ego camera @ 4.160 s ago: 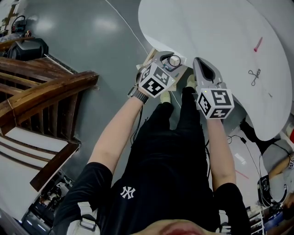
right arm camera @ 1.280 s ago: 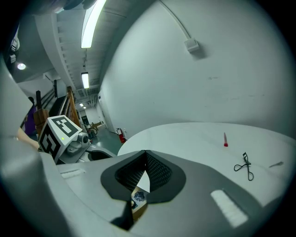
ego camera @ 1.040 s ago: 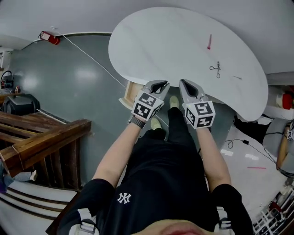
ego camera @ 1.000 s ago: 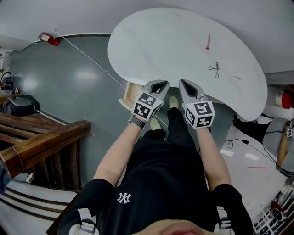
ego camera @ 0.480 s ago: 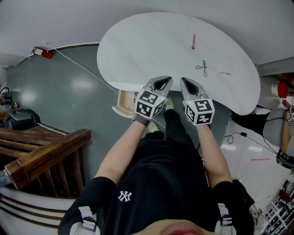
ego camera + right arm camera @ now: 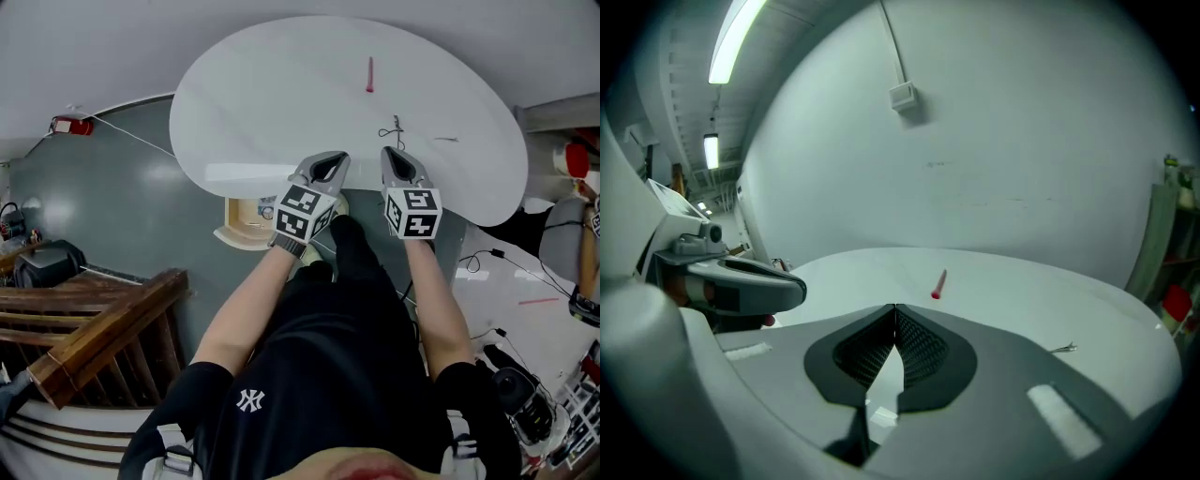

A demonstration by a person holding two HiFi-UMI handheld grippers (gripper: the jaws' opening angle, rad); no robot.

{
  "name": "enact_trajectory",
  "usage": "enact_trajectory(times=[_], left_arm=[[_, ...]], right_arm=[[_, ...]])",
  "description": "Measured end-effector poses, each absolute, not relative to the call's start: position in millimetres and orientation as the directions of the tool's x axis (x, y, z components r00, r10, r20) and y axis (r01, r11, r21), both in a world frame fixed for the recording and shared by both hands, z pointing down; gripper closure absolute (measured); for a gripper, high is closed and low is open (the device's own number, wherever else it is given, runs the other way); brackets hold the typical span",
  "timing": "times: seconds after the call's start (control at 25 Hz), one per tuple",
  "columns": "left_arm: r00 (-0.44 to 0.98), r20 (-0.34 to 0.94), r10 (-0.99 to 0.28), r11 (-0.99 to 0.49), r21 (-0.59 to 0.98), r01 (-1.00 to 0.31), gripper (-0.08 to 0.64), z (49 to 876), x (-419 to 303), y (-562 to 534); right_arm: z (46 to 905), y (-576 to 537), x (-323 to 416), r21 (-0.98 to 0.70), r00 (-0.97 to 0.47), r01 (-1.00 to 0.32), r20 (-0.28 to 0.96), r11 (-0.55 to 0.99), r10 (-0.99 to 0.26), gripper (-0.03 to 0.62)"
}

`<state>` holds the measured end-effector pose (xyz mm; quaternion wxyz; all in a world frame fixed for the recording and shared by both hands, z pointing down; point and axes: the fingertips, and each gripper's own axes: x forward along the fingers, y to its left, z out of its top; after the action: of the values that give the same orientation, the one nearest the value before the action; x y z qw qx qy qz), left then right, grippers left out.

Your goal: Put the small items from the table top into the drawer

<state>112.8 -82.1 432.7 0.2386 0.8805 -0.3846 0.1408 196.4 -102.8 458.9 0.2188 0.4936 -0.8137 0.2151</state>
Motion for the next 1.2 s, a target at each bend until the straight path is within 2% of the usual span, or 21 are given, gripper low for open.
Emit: enact_trajectory(times=[0.56,1.08,1.2], left_arm=[[0.657,0.513,-0.553,-0.571,0.341,-0.747,0.56,482,135,-124],[0.622,0.556,-0.552,-0.517,0.357,-0.778,0.56,504,135,-157],[0.619,0.559,-0.552,-0.515,0.355,-0.78,0.56,504,131,-154]], right_arm=[[540,-173,249,-0.056,-0.294,-0.932,0.694,0.357,-0.658,0.525],[587,-213,254,0.033,-0.265,-0.889,0.776,0.456,-0.573,0.514],[589,-210,249,0.035,-0.265,-0.884,0.784,0.467,-0.561,0.53]])
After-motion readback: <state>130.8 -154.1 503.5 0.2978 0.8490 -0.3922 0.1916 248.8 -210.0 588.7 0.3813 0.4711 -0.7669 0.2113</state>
